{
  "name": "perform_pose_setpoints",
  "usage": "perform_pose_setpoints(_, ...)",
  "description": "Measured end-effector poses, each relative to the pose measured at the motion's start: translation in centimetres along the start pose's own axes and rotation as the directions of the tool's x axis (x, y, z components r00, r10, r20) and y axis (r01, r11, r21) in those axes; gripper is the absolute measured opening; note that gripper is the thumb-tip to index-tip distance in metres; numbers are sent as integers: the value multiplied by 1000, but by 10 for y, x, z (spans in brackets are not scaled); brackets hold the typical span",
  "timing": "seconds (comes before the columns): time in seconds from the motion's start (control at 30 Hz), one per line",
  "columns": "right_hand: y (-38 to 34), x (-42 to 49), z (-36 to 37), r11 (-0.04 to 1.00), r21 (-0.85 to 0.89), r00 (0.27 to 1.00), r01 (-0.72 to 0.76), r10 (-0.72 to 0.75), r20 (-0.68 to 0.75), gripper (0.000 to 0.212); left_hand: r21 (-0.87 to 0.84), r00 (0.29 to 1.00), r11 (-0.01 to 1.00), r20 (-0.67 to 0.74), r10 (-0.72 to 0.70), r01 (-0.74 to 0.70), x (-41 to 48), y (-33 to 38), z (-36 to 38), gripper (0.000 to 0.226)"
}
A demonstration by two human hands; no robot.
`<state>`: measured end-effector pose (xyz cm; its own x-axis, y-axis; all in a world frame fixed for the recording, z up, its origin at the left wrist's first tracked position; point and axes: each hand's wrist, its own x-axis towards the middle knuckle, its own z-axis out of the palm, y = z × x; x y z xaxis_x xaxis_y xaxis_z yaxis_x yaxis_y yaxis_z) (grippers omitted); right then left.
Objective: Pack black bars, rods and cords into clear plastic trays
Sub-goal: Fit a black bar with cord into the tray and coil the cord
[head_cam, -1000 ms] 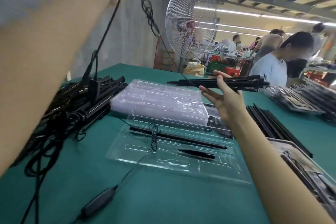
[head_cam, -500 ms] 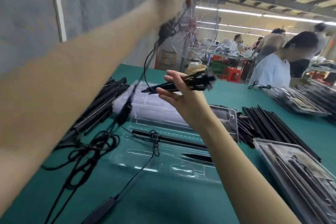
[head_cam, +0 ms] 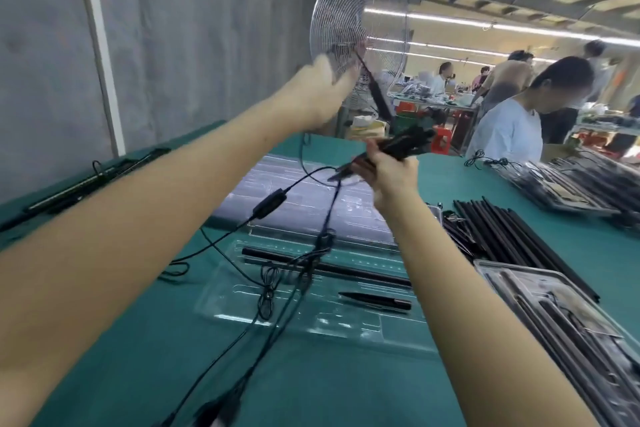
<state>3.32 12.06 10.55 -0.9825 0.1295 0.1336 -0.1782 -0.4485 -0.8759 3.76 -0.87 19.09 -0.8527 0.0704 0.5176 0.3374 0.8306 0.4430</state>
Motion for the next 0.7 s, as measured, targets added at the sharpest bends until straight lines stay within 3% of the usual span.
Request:
perform_pose_setpoints(0.07,-7,12,-17,998,70,992,1,8,-123,26,140,941,989,329,-82,37,-19,-26,17,54)
perform_pose_setpoints(0.13,-13,19,-26,996,93,987,4,11,-158,32,157,779,987,613,-132,44,-37,-37,38,53)
perform_pose_setpoints(0.17,-15,20,-29,994,111,987,-2,20,-157,31,135,725,989,675,-138,63,-44,-40,48,54)
perform_pose_setpoints(0.23,-20,22,-31,987,161,988,4,21,-150,17,100,695,993,709,-116,63,-58,-46,72,55)
perform_pose_setpoints(0.37,-28,24,-34,972,233,990,37,-4,-143,7,71,781,992,611,-128,107,-74,-53,104,56)
perform_pose_setpoints(0.47,-33,25,-41,968,245,992,49,-18,-127,6,-201,812,929,565,-149,310,-79,-60,109,73)
perform_pose_setpoints(0.53,-35,24,-46,979,188,991,82,-60,-120,8,-511,892,786,439,-109,348,-79,-63,101,82)
perform_pose_setpoints(0.6,-37,26,-51,985,108,985,134,-121,-119,14,-766,951,570,288,-109,297,-74,-67,90,85)
perform_pose_setpoints(0.7,-40,26,-56,982,25,974,189,-185,-131,17,-978,964,124,139,-228,170,-64,-69,78,49)
